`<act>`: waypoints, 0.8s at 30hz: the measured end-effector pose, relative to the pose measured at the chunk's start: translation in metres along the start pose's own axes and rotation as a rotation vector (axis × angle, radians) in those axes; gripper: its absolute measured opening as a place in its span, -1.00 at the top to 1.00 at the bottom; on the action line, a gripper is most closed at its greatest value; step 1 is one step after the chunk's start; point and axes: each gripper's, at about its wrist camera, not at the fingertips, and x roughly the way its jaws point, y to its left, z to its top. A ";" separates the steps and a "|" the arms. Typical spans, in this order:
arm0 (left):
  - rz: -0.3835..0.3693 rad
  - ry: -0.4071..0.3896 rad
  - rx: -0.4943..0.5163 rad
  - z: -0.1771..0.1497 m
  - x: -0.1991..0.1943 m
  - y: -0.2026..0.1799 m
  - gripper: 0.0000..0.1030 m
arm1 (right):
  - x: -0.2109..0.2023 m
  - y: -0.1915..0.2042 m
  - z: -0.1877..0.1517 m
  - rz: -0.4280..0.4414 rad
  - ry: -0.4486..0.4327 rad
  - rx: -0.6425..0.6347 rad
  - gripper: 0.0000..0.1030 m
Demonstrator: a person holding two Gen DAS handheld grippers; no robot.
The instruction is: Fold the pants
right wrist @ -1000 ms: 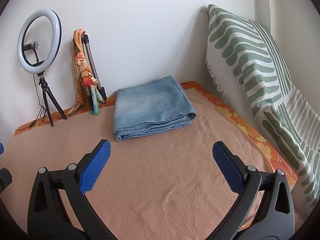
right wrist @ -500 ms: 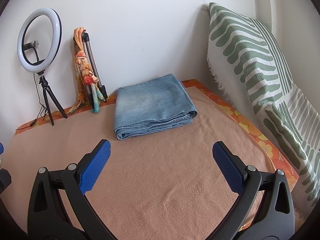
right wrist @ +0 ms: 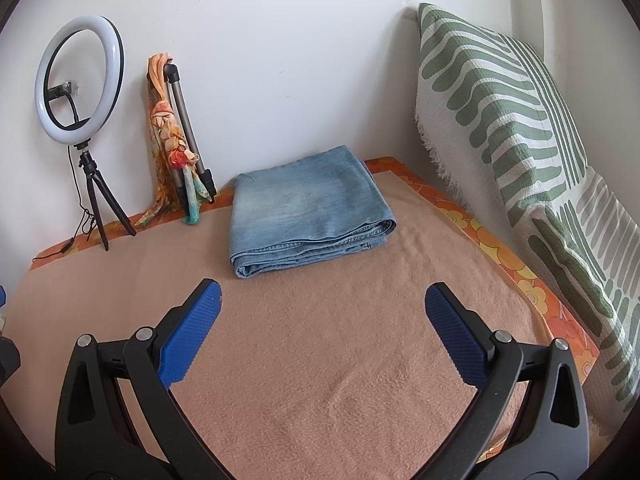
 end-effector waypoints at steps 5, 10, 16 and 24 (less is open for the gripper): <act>0.003 0.000 0.000 0.000 0.000 0.000 -0.99 | 0.000 0.000 0.000 0.001 0.001 -0.001 -1.00; 0.005 -0.002 -0.002 -0.001 0.000 0.001 -0.99 | 0.001 0.001 -0.002 0.002 0.003 -0.003 -1.00; 0.011 -0.006 -0.005 -0.001 0.000 0.003 -0.99 | 0.001 0.001 -0.001 0.003 0.003 -0.004 -1.00; 0.016 0.000 -0.008 -0.002 0.001 0.005 -0.99 | 0.004 0.003 -0.005 0.010 0.012 -0.009 -1.00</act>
